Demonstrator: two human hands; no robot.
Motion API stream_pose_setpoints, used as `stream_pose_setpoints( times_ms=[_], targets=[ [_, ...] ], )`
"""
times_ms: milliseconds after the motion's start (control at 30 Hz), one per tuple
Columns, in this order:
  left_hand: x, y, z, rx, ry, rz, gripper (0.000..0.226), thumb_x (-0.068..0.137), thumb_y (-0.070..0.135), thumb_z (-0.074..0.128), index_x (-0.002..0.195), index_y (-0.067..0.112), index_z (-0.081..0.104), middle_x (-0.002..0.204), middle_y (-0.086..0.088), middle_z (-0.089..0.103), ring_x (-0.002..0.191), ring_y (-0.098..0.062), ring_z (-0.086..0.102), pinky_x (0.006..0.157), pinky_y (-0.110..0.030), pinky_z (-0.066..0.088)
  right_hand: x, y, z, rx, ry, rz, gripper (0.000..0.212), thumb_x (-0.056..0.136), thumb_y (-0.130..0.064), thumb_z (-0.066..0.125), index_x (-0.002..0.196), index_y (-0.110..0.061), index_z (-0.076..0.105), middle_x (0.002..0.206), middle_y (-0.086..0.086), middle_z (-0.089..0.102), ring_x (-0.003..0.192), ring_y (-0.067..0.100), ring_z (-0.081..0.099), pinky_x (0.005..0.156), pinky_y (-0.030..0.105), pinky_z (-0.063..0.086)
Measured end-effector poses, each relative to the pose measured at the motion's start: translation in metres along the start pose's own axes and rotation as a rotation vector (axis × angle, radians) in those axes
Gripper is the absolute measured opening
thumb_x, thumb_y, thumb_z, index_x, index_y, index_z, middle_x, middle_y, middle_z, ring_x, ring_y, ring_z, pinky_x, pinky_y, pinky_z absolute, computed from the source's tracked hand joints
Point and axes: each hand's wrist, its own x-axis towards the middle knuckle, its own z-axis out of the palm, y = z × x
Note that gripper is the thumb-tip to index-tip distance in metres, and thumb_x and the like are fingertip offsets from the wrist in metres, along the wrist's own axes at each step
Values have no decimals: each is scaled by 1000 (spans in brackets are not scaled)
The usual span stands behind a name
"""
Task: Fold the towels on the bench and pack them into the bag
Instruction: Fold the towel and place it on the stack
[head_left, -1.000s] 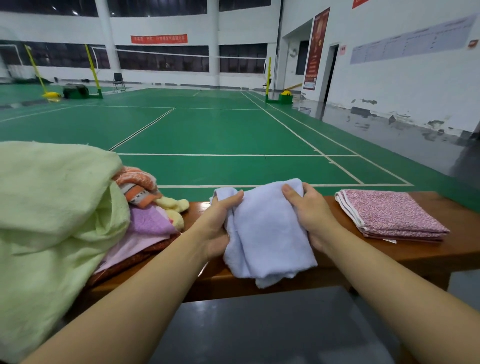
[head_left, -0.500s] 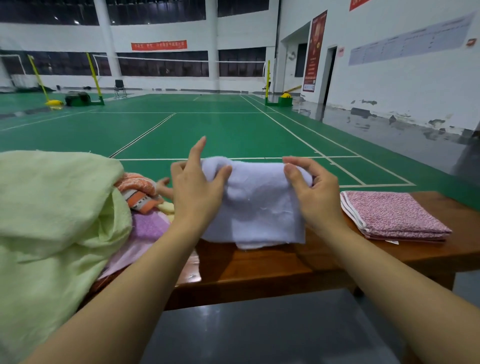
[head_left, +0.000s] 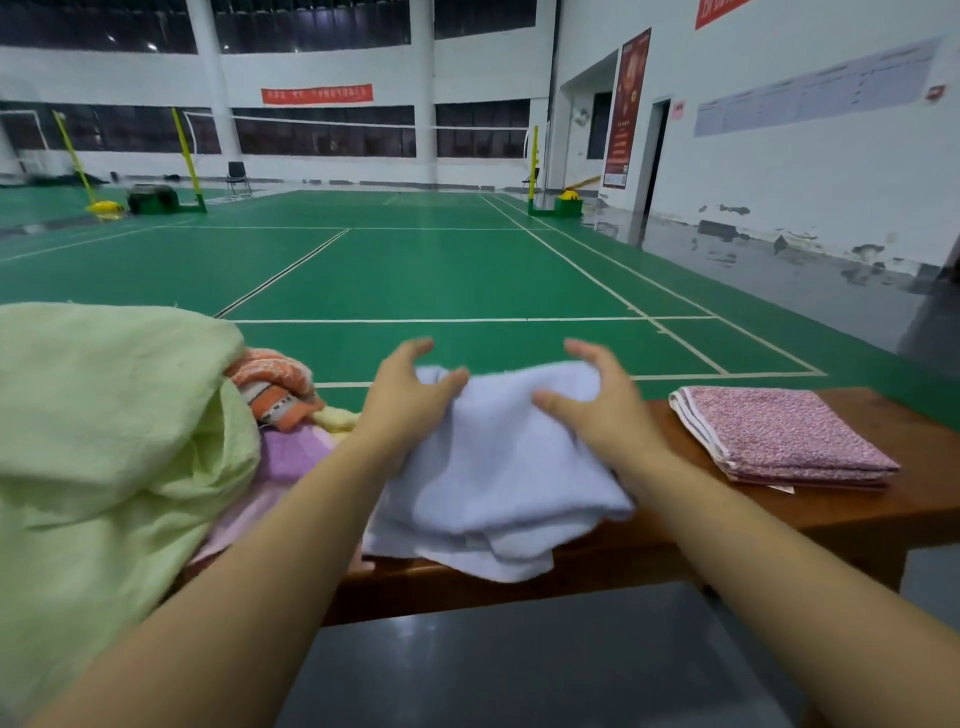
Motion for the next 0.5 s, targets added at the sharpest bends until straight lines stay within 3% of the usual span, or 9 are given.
stream_pose_setpoints(
  times_ms=[100,200,267,367,433,500],
  targets=[
    [-1,-36,16,92,-127,-151,65,91,31,73,149,16,46,134,-4,56,112,-17,53,92,-22,37,-8,33,13,-151,-148,162,69,86,-18,79,146,-16,45,144,4,52,131,19,49,89,15,34],
    [4,-38,13,162,-143,-166,68,88,39,74,148,18,47,138,-7,57,116,-22,58,98,-26,43,-5,34,7,-289,-123,141,61,89,-30,75,143,-21,49,141,2,55,133,23,48,102,27,38],
    [5,-34,9,216,-189,-171,74,82,49,76,145,24,48,135,-6,58,117,-27,60,104,-38,47,-4,25,2,-459,-136,88,58,91,-41,69,143,-27,48,137,2,59,132,27,46,106,36,40],
    [5,-31,4,343,-218,-175,84,64,65,69,141,36,50,134,-7,59,129,-32,48,109,-49,41,-9,13,-1,-549,-284,84,64,91,-47,67,147,-26,43,147,1,53,134,24,49,106,36,42],
    [3,-30,0,459,-236,-148,77,74,61,71,143,37,48,135,-7,58,133,-32,40,109,-47,38,-12,10,-3,-600,-379,108,74,89,-48,69,151,-25,36,149,2,51,132,24,52,105,35,43],
    [0,-29,-4,442,-267,-123,72,83,49,75,146,27,47,141,-8,56,122,-25,49,98,-35,44,-14,8,-8,-631,-411,101,79,87,-45,73,152,-25,33,149,3,51,130,25,53,103,35,44]
  ],
)
